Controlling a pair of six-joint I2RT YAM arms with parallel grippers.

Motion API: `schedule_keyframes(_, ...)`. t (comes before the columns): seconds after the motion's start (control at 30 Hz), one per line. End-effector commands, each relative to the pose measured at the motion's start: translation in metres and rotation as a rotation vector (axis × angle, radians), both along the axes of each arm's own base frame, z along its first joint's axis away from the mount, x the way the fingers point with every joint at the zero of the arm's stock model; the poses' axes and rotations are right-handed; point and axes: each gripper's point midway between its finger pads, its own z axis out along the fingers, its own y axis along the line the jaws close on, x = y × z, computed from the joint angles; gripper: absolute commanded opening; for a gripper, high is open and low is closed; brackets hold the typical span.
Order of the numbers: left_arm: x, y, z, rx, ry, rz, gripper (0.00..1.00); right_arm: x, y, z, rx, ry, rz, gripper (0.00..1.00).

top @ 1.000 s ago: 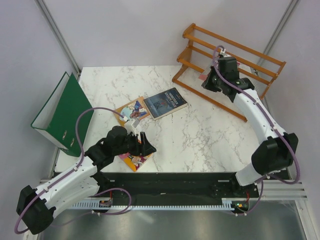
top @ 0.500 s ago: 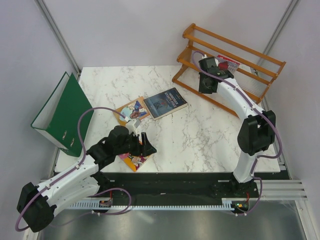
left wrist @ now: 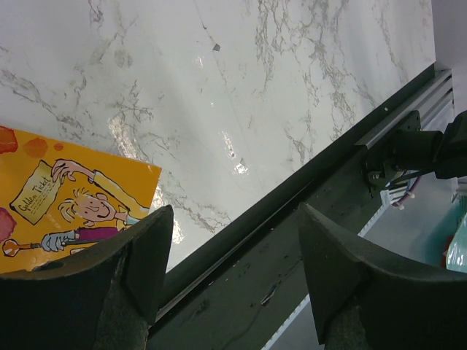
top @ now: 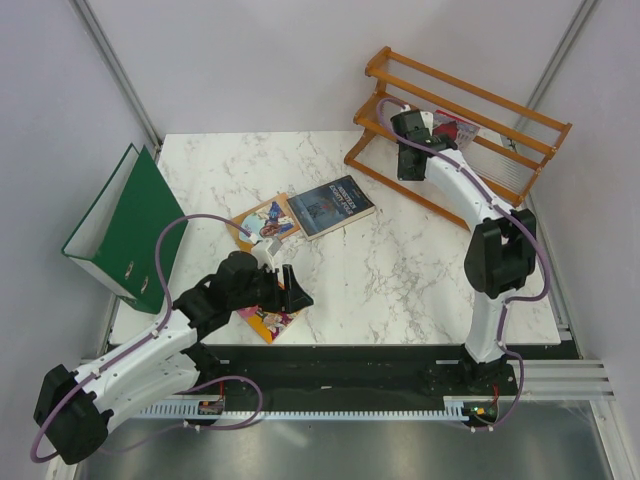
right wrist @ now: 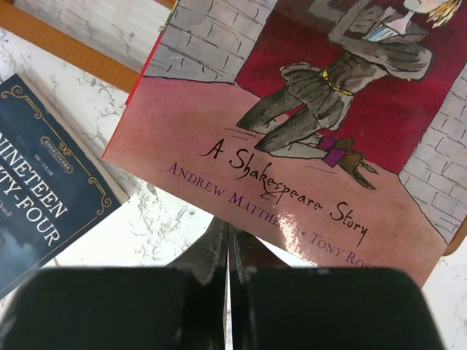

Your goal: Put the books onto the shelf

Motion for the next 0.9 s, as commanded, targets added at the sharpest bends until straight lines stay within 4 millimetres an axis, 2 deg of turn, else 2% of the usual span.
schedule_keyframes(0.0,0.001,-0.004,0.012,-0.019,-0.029,-0.026,0.75,0.011,-0.011,0.018,-0.033,-0.049,-0.029,0.00)
schedule_keyframes(0.3,0.001,-0.004,0.011,-0.018,-0.028,-0.026,0.75,0.016,-0.018,0.021,-0.035,-0.059,-0.043,0.00)
schedule_keyframes(0.6,0.000,-0.003,0.012,-0.016,-0.030,-0.022,0.75,0.022,-0.010,0.019,-0.013,-0.053,-0.011,0.01)
schedule_keyframes(0.73,-0.001,-0.002,0.012,-0.014,-0.029,-0.022,0.75,0.018,-0.009,0.015,-0.006,-0.044,-0.003,0.02)
schedule_keyframes(0.77,-0.001,-0.002,0.012,-0.014,-0.031,-0.019,0.75,0.018,-0.007,0.021,0.007,-0.060,0.006,0.02)
schedule_keyframes(0.8,-0.001,-0.001,0.011,-0.010,-0.031,-0.021,0.75,0.013,-0.008,0.015,0.007,-0.047,0.009,0.02)
schedule_keyframes(0.83,-0.001,0.000,0.011,-0.006,-0.031,-0.018,0.75,0.011,-0.007,0.017,0.016,-0.054,0.013,0.02)
schedule_keyframes(0.87,0.000,0.001,0.011,0.000,-0.035,-0.012,0.75,0.008,-0.005,0.028,0.034,-0.079,0.022,0.03)
